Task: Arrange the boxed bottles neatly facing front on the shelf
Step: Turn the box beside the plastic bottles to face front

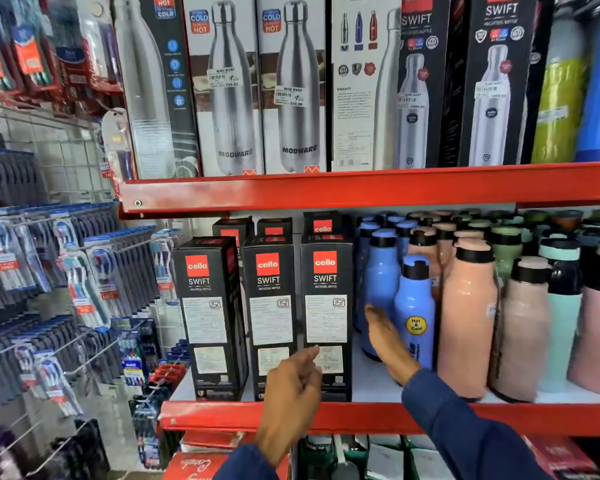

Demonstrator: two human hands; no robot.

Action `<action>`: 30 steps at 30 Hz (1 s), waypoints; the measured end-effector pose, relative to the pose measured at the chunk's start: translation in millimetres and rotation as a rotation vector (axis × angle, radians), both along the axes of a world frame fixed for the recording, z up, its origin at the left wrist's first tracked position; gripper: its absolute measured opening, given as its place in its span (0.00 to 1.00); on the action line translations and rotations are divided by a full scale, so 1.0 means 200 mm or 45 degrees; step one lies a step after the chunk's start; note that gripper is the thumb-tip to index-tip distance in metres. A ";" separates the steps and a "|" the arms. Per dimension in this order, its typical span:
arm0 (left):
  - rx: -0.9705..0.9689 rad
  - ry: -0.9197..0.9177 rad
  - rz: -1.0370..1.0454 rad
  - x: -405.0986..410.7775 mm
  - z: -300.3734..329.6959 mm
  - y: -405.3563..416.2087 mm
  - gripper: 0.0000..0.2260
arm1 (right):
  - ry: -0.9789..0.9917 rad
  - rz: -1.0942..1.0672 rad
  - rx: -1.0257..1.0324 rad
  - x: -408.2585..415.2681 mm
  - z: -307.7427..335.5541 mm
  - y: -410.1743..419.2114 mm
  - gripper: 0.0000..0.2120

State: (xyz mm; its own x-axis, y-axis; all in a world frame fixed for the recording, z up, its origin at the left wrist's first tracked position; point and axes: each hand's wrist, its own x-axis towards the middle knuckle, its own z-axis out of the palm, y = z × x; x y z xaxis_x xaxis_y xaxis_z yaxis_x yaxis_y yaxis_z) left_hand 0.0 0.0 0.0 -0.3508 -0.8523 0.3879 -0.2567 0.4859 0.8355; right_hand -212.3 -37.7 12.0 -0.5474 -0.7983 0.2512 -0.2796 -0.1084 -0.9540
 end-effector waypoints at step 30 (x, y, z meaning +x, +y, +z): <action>-0.186 0.155 0.112 -0.19 0.07 -0.16 0.19 | 0.154 -0.105 -0.363 0.08 0.08 0.25 0.11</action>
